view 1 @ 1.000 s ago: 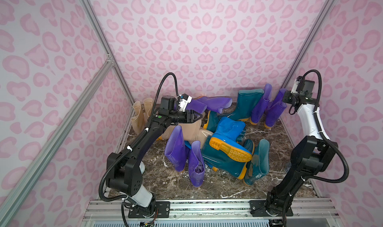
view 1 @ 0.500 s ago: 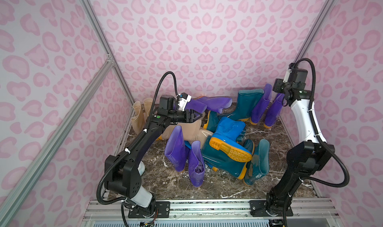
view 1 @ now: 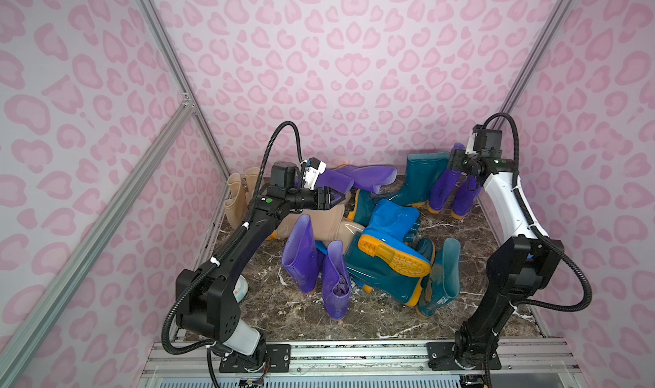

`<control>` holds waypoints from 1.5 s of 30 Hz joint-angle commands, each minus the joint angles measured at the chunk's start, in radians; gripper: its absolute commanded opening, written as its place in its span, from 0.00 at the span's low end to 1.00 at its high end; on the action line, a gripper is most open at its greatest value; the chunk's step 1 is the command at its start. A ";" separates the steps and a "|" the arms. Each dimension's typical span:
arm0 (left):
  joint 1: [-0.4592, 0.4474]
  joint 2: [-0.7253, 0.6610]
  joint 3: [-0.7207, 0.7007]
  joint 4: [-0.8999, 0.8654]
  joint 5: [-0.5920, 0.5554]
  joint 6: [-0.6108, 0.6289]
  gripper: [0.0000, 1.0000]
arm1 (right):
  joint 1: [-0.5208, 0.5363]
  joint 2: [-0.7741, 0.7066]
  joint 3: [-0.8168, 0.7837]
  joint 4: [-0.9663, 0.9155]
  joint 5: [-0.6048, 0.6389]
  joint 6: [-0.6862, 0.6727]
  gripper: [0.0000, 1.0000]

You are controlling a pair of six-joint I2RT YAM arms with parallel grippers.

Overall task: Match and arrange rain boots in pairs
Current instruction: Adjust a pair of rain boots at the center of the board.

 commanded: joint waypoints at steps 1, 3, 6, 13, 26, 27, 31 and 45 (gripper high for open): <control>0.001 -0.003 0.002 0.016 0.007 0.010 0.65 | -0.010 0.029 -0.005 -0.022 0.011 0.005 0.74; -0.001 -0.004 0.002 0.012 0.006 0.012 0.65 | -0.022 0.044 -0.005 -0.024 0.009 0.026 0.64; 0.000 -0.006 0.002 0.011 0.002 0.015 0.65 | -0.040 0.066 0.002 -0.018 -0.036 0.024 0.33; 0.000 -0.007 0.003 0.004 -0.003 0.022 0.65 | -0.052 0.062 0.071 -0.014 0.037 0.056 0.00; 0.000 -0.011 0.012 -0.014 -0.016 0.033 0.65 | -0.038 0.047 0.002 0.024 0.091 0.024 0.01; 0.002 -0.014 0.018 -0.025 -0.024 0.040 0.65 | -0.029 0.043 -0.012 0.034 0.092 0.023 0.07; 0.004 -0.049 0.040 -0.074 -0.096 0.062 0.66 | 0.000 0.046 0.023 0.013 0.103 0.018 0.38; -0.001 -0.318 0.168 -0.482 -0.539 0.087 0.76 | 0.098 -0.229 -0.083 0.114 0.211 0.001 0.59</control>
